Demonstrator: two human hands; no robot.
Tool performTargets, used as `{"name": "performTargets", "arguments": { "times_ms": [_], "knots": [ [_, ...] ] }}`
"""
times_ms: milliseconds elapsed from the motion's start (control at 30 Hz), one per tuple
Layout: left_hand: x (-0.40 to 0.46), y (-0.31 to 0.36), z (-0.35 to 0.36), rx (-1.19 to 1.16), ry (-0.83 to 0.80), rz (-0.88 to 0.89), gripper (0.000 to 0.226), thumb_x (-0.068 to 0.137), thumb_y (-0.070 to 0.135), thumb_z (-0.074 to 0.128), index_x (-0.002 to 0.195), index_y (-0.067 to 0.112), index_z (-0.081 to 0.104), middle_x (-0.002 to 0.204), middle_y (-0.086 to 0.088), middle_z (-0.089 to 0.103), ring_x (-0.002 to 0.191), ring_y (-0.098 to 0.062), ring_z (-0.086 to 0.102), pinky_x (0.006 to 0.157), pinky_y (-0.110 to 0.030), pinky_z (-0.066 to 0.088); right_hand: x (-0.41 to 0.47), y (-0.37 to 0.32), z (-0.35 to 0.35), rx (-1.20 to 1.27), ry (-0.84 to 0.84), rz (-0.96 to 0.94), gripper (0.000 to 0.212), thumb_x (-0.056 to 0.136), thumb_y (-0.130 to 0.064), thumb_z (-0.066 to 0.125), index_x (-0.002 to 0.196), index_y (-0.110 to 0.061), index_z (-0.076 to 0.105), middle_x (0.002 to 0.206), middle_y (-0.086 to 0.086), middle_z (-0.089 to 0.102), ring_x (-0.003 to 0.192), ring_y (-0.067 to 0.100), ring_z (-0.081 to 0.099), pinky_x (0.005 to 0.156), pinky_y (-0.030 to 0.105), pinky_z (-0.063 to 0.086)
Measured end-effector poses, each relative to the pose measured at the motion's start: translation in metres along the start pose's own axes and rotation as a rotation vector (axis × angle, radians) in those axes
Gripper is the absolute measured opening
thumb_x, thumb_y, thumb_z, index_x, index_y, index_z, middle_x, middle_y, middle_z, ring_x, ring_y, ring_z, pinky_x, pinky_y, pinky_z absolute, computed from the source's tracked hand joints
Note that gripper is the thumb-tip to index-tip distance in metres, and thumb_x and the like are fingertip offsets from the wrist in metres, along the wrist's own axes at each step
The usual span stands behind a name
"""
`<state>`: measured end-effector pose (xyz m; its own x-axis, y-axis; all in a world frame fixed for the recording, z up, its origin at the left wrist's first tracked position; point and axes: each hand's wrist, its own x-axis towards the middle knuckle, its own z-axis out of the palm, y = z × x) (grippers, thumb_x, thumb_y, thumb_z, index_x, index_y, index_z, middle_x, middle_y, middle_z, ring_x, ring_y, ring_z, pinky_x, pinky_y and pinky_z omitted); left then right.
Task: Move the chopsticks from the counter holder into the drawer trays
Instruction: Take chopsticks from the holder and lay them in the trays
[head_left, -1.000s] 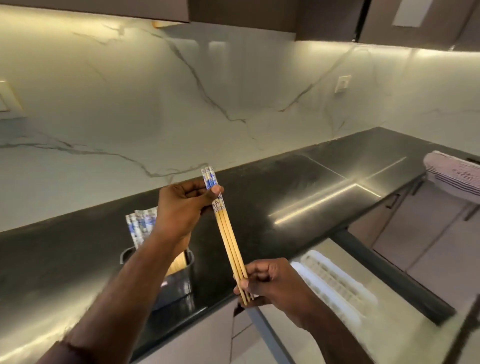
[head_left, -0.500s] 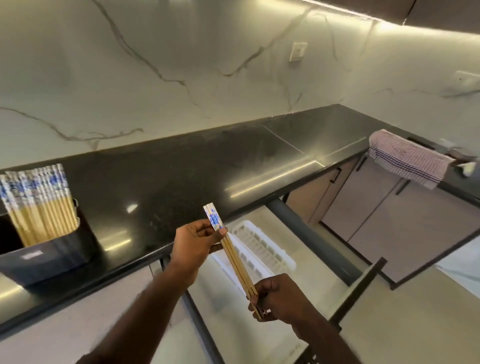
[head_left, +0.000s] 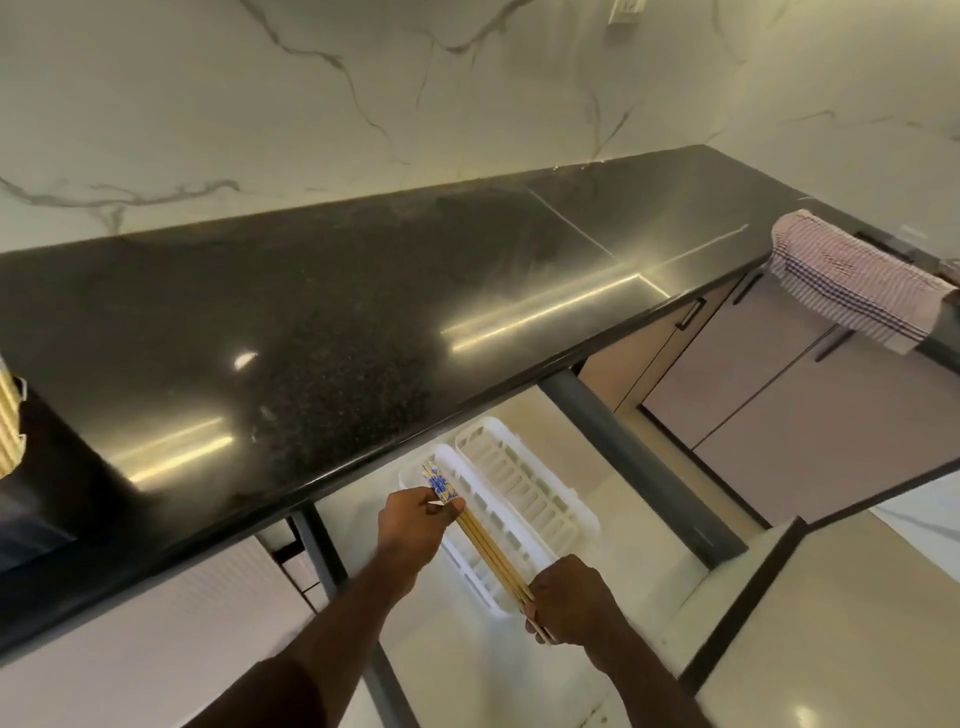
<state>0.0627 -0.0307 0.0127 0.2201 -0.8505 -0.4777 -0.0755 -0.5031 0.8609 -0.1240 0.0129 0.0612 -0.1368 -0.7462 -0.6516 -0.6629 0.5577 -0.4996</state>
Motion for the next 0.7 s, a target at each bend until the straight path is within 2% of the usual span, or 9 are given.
{"name": "performTargets", "arguments": {
  "times_ms": [67, 167, 233, 333, 433, 533, 633, 700],
  "knots": [
    [0.018, -0.006, 0.003, 0.109, 0.020, 0.013, 0.026, 0.081, 0.033, 0.077, 0.096, 0.012, 0.073, 0.085, -0.002, 0.075, 0.086, -0.024, 0.071, 0.082, -0.043, 0.058, 0.022, -0.004, 0.006, -0.073, 0.010, -0.016, 0.023, 0.091, -0.015, 0.056, 0.102, 0.003, 0.065, 0.084, 0.011, 0.074, 0.069, 0.023, 0.073, 0.067, 0.033, 0.062],
    [0.039, -0.018, 0.006, 0.447, 0.088, 0.059, 0.049, 0.082, 0.053, 0.067, 0.114, 0.017, 0.066, 0.099, -0.003, 0.075, 0.104, -0.023, 0.063, 0.094, -0.039, 0.049, 0.046, -0.014, 0.013, -0.295, -0.036, -0.065, 0.028, 0.089, -0.022, 0.067, 0.104, 0.002, 0.067, 0.097, 0.010, 0.075, 0.087, 0.025, 0.074, 0.081, 0.035, 0.060],
    [0.045, -0.024, 0.007, 0.687, 0.136, 0.119, 0.050, 0.083, 0.062, 0.058, 0.114, 0.023, 0.064, 0.104, -0.001, 0.073, 0.108, -0.021, 0.057, 0.090, -0.036, 0.040, 0.060, -0.019, 0.018, -0.364, -0.055, -0.076, 0.028, 0.086, -0.022, 0.071, 0.104, 0.000, 0.068, 0.101, 0.010, 0.075, 0.092, 0.025, 0.073, 0.084, 0.035, 0.059],
    [0.053, -0.034, 0.012, 0.899, 0.142, 0.223, 0.045, 0.087, 0.060, 0.054, 0.109, 0.023, 0.066, 0.111, 0.001, 0.068, 0.111, -0.019, 0.050, 0.090, -0.039, 0.035, 0.079, -0.020, 0.024, -0.389, -0.070, -0.019, 0.018, 0.079, -0.012, 0.070, 0.095, -0.003, 0.072, 0.086, 0.007, 0.078, 0.078, 0.021, 0.075, 0.077, 0.033, 0.061],
    [0.057, -0.042, 0.015, 1.042, 0.122, 0.270, 0.039, 0.088, 0.054, 0.055, 0.111, 0.024, 0.066, 0.124, 0.001, 0.060, 0.121, -0.021, 0.041, 0.098, -0.041, 0.029, 0.096, -0.016, 0.028, -0.400, -0.087, -0.009, 0.014, 0.081, -0.014, 0.070, 0.091, -0.003, 0.072, 0.080, 0.006, 0.078, 0.068, 0.018, 0.075, 0.071, 0.030, 0.062],
    [0.063, -0.049, 0.021, 1.199, 0.088, 0.367, 0.039, 0.089, 0.051, 0.055, 0.118, 0.026, 0.063, 0.133, 0.001, 0.052, 0.126, -0.021, 0.035, 0.103, -0.041, 0.026, 0.111, -0.009, 0.033, -0.463, -0.114, -0.020, 0.016, 0.083, -0.019, 0.071, 0.089, -0.004, 0.072, 0.085, 0.004, 0.078, 0.073, 0.018, 0.075, 0.066, 0.023, 0.059],
    [0.071, -0.051, 0.030, 1.252, 0.046, 0.442, 0.038, 0.089, 0.047, 0.057, 0.120, 0.027, 0.061, 0.134, 0.001, 0.053, 0.130, -0.024, 0.031, 0.106, -0.044, 0.018, 0.122, -0.003, 0.041, -0.476, -0.144, -0.030, 0.019, 0.084, -0.020, 0.071, 0.095, -0.006, 0.066, 0.100, 0.007, 0.076, 0.089, 0.022, 0.073, 0.075, 0.024, 0.056],
    [0.079, -0.049, 0.034, 1.331, -0.030, 0.477, 0.036, 0.089, 0.044, 0.057, 0.120, 0.027, 0.061, 0.132, 0.000, 0.055, 0.130, -0.025, 0.034, 0.107, -0.046, 0.014, 0.126, -0.001, 0.047, -0.532, -0.132, -0.073, 0.033, 0.082, -0.027, 0.076, 0.105, -0.006, 0.064, 0.105, 0.006, 0.073, 0.095, 0.024, 0.071, 0.080, 0.025, 0.054]
  ]
}}
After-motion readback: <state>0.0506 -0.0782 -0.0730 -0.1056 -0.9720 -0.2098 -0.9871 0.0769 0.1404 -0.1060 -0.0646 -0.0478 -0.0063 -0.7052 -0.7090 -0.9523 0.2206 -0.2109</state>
